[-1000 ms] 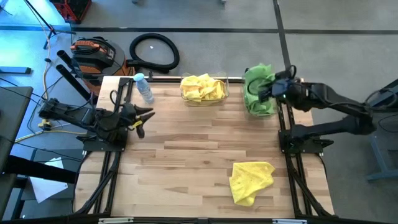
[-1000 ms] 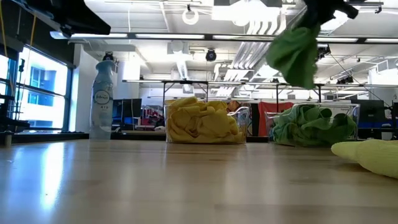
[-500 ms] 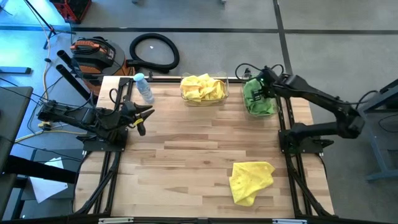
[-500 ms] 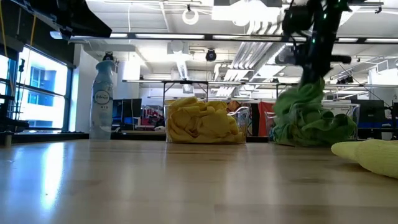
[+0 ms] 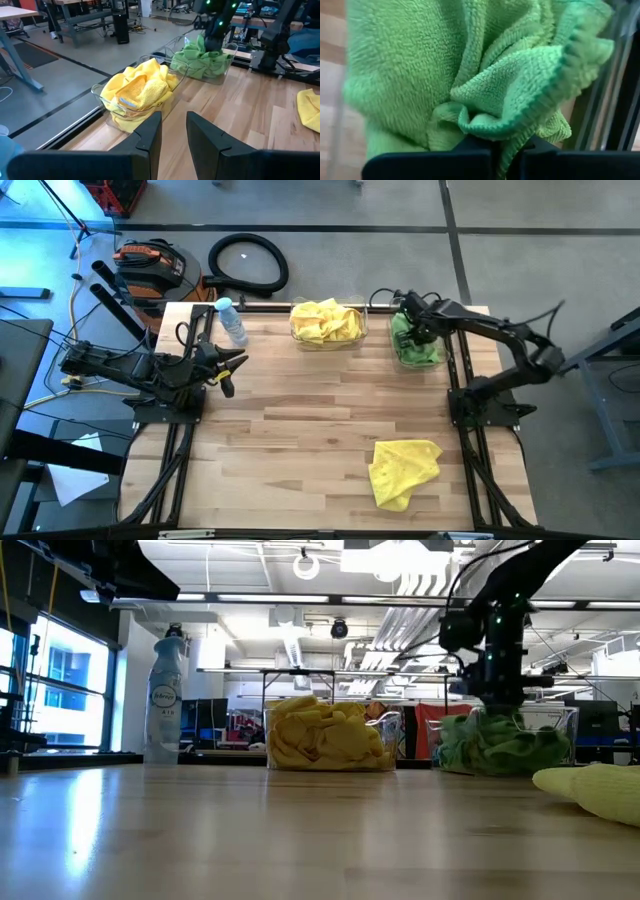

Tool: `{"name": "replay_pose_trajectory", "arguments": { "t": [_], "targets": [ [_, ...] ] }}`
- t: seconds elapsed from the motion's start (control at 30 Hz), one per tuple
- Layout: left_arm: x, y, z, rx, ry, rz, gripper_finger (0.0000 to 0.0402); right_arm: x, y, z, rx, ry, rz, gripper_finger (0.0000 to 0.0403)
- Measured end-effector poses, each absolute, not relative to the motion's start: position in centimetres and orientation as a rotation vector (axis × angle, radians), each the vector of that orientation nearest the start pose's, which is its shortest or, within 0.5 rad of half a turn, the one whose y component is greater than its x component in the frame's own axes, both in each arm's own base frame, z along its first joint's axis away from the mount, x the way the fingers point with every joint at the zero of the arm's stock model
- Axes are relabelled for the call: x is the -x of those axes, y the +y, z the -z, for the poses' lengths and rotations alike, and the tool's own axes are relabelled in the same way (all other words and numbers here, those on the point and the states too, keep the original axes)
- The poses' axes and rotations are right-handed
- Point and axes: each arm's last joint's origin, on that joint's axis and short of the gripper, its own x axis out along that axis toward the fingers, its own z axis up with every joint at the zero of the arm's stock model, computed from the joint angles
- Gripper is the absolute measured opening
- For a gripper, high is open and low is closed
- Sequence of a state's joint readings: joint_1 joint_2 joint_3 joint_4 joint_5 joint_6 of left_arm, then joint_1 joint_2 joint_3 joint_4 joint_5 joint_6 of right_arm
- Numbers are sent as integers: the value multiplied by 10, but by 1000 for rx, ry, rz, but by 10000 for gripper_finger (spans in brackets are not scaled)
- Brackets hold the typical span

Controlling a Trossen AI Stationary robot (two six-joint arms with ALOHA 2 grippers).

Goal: Sort microfiber towel by color & place in baskets
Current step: Put the green microfiber cloth into the right transparent bin

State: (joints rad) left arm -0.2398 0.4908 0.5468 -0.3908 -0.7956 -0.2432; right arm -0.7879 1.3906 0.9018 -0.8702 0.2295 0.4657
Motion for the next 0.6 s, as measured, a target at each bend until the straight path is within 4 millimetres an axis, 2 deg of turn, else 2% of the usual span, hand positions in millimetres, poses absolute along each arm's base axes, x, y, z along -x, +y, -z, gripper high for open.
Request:
{"name": "replay_pose_trajectory", "arguments": {
  "t": [0.2,0.3,0.6],
  "targets": [
    [-113,-6,-273,67,226,-582,76,-166,-184,-186,-798,1227,1167,21],
    [-113,-6,-272,67,227,-582,76,-166,-188,-182,-803,1231,1172,38],
    [-113,-6,-272,80,228,-584,76,-165,-195,-181,-825,1184,1180,128]
  ]
}}
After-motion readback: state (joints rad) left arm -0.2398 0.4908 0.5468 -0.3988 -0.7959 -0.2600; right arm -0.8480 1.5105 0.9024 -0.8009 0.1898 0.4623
